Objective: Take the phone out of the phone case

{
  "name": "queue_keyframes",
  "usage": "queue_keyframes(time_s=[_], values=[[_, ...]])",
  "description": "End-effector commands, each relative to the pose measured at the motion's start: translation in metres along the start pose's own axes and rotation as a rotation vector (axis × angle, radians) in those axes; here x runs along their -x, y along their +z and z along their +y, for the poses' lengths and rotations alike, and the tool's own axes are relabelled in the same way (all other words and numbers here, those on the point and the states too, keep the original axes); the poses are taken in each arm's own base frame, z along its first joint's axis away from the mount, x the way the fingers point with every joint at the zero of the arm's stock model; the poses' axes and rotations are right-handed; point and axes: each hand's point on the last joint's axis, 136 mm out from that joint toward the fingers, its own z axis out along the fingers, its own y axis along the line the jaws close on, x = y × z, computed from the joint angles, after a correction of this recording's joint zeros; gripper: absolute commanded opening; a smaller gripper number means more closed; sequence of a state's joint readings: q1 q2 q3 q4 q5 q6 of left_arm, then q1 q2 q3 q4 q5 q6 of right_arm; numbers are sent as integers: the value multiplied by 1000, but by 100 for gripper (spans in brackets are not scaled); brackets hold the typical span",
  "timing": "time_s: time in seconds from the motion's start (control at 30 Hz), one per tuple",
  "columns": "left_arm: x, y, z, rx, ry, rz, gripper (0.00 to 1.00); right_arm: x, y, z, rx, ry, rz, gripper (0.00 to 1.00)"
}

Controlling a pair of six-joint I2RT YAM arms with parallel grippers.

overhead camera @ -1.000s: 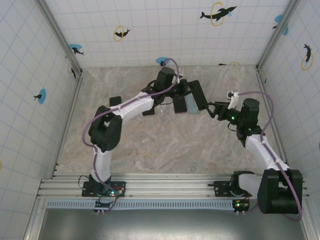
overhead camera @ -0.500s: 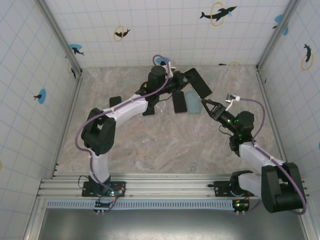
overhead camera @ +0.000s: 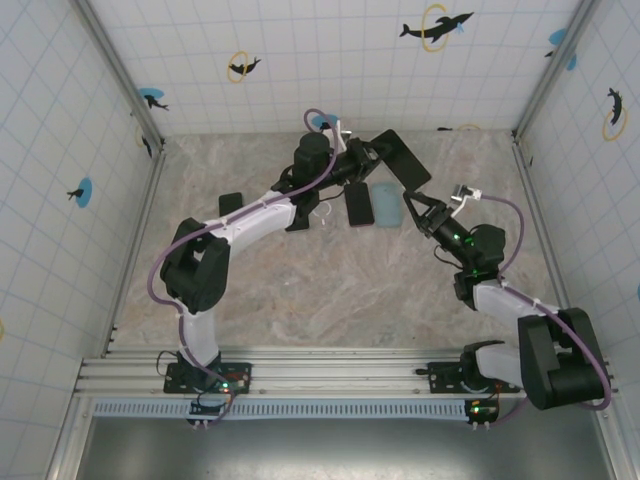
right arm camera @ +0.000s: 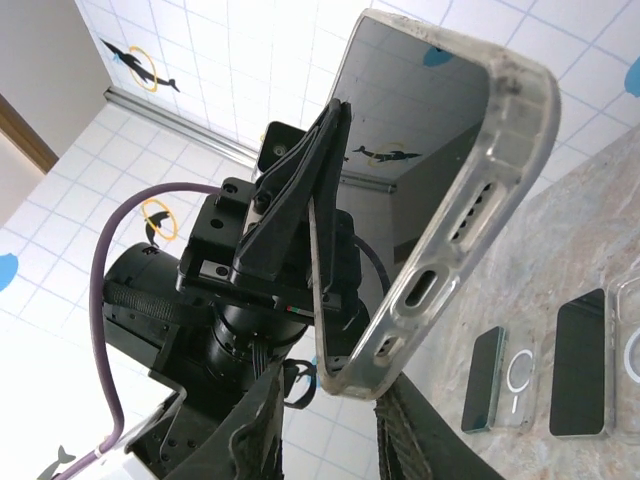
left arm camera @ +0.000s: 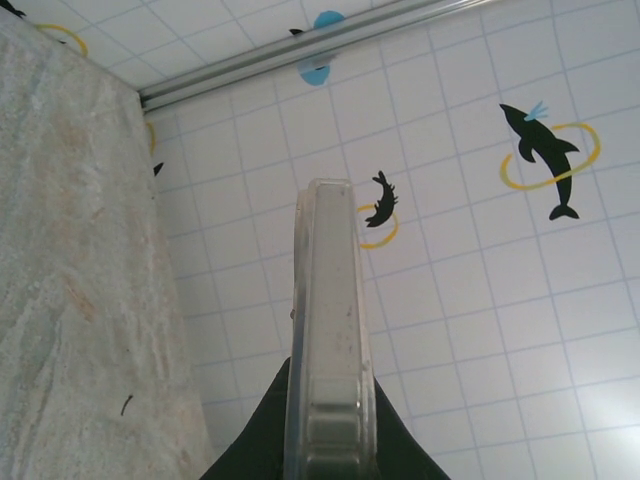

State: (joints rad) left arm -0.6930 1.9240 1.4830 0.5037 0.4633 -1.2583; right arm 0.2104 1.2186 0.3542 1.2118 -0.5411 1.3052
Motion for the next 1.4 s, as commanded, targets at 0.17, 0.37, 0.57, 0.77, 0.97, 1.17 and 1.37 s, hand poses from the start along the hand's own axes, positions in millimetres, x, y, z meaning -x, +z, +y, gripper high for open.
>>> queue_keyframes(time_s=[0.17, 0.37, 0.57, 0.77, 0.97, 1.17, 1.37], values=[[3, -12, -56, -131, 61, -9, 8, 8, 6, 19, 71, -25, -28, 19], [2, -15, -66, -156, 66, -4, 7, 13, 9, 21, 88, -12, -43, 13], [-2, -18, -71, -165, 80, 13, 7, 14, 10, 25, 109, 6, -48, 20], [-2, -18, -72, -176, 73, 17, 7, 12, 8, 23, 108, 11, -46, 18], [-1, -18, -76, -189, 46, 15, 6, 9, 8, 18, 94, -9, -32, 8], [2, -22, -90, -261, -49, 9, 5, -1, 7, 1, 34, -99, 19, 7], [-1, -25, -111, -354, -153, 32, 4, -10, 3, -31, -98, -245, 92, 6]])
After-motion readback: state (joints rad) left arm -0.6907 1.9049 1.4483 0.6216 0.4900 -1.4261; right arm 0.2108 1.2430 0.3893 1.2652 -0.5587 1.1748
